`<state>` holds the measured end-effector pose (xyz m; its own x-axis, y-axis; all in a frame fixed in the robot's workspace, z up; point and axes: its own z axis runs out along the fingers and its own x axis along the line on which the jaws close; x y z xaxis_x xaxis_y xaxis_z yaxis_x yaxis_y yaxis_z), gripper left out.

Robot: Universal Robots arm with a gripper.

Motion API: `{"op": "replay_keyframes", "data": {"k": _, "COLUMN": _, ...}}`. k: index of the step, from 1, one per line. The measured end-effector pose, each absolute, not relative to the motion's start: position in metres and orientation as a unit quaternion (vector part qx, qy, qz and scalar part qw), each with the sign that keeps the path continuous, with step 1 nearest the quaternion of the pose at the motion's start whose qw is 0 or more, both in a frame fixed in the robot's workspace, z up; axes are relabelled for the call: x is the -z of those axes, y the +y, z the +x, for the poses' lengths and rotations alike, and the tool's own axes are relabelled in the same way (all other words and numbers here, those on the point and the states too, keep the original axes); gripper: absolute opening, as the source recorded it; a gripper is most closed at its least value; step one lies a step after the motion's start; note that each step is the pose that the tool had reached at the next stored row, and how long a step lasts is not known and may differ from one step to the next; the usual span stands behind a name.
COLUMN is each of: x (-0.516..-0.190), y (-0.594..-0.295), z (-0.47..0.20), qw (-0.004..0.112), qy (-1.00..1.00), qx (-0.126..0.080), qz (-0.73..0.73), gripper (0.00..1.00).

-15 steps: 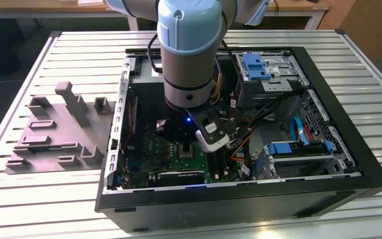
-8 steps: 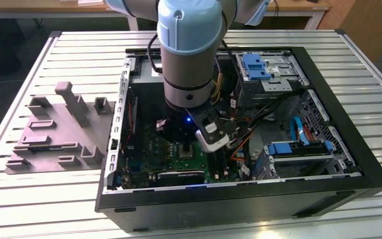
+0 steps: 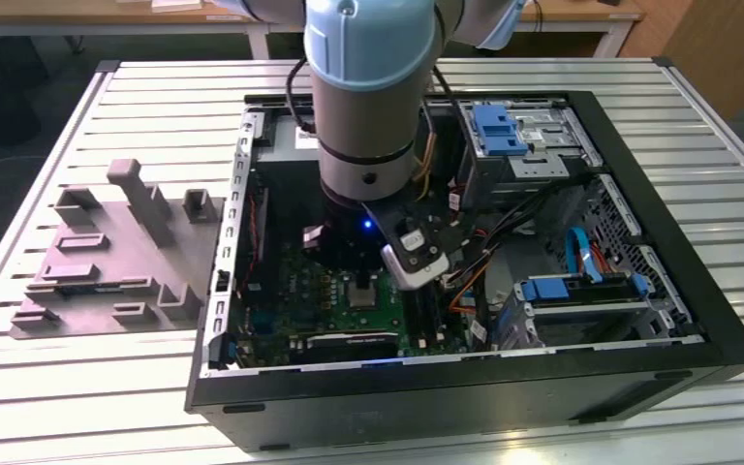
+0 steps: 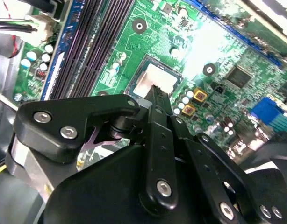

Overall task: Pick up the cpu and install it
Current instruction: 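Close the cpu cover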

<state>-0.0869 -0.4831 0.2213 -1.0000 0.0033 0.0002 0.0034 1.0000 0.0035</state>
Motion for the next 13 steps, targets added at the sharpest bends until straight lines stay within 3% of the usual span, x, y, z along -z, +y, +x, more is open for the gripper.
{"op": "replay_keyframes", "data": {"k": 13, "x": -0.259, "y": -0.482, "z": -0.087, "qw": -0.002, "qy": -1.0, "qx": -0.003, "qz": -0.002, "gripper": 0.11}}
